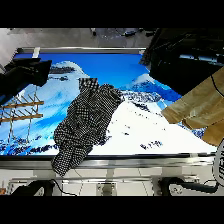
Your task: Fold the clothes and pants, and hang the long-sleeved shirts on hangers.
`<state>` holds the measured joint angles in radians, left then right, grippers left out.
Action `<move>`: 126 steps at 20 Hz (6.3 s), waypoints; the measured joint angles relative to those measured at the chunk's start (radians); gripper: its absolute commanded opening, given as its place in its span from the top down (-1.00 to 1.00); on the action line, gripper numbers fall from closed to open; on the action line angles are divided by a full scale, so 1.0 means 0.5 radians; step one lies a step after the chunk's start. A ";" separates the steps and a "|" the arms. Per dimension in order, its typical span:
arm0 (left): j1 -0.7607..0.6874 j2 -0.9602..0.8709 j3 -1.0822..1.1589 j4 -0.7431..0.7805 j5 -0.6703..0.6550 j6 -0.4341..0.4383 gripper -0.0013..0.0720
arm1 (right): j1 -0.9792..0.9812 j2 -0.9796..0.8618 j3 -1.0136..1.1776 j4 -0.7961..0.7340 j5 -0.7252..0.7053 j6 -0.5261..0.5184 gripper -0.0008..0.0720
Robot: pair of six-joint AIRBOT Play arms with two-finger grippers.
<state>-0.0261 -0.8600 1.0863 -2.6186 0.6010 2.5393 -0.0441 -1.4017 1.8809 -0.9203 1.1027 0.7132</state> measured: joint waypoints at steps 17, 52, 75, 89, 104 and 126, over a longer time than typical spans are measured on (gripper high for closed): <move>0.000 0.000 0.000 0.000 -0.001 0.000 -0.51 | 0.009 -0.006 0.000 0.058 0.137 0.135 -0.57; -0.006 0.093 -0.897 1.355 1.323 -1.189 -0.51 | 1.328 -0.761 -0.748 0.213 0.162 -0.252 0.85; -0.306 0.101 -1.263 1.771 0.696 -1.052 0.86 | 1.334 -0.764 -0.734 0.359 0.212 -0.245 0.86; -0.318 0.670 -0.135 2.281 0.514 -1.520 0.86 | 0.798 -0.134 0.193 0.215 0.233 -0.011 0.86; -0.320 -0.134 0.716 1.772 0.707 -1.183 0.87 | 0.636 0.578 -0.247 -0.196 0.004 0.141 0.86; 0.087 0.027 -0.269 1.257 0.506 -1.159 -0.29 | 0.922 0.229 -1.427 0.040 -0.511 0.317 0.86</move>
<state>0.0174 -0.8467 0.9516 -1.9903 0.8539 1.9598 0.4171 -1.2873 1.1671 -0.9001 0.8471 0.8719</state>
